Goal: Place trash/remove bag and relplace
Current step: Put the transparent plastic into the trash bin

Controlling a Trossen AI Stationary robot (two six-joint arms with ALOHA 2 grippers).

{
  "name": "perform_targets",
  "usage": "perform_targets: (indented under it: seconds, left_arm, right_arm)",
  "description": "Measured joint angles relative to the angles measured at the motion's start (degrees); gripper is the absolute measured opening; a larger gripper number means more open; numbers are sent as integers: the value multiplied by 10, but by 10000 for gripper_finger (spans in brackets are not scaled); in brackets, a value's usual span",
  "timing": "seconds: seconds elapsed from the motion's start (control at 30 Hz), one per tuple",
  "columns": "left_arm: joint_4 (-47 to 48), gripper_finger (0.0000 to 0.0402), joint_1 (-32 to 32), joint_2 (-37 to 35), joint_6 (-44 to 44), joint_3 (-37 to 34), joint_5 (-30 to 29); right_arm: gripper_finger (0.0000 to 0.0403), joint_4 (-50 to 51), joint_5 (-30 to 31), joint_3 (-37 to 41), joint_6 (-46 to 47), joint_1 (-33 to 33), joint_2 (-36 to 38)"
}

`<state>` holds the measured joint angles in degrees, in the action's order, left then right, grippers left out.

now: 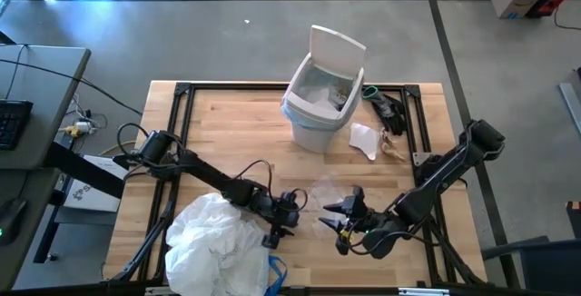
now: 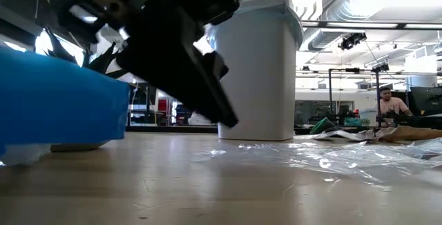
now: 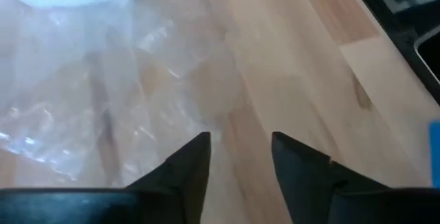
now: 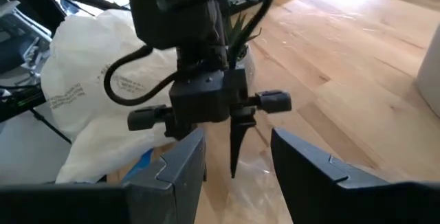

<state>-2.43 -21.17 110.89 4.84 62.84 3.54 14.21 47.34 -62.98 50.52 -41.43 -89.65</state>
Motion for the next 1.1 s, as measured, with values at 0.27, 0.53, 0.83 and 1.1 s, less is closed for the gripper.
perform_targets:
  seconds: [0.27, 0.53, 0.83, 1.1]
  left_arm:
    - [-4, 183, 17, 3, 0, 6, -34]
    - [1, 184, 21, 5, -9, 5, -21]
    - [-20, 182, 21, 61, 12, 8, -37]
    - [-28, 95, 21, 70, 24, 8, -32]
  right_arm:
    - [153, 1, 2, 0, 0, 0, 0]
    - [153, 2, 20, 0, 0, 0, 0]
    - [153, -3, 28, 0, 0, 0, 0]
    - [153, -7, 38, 0, -5, 0, 0]
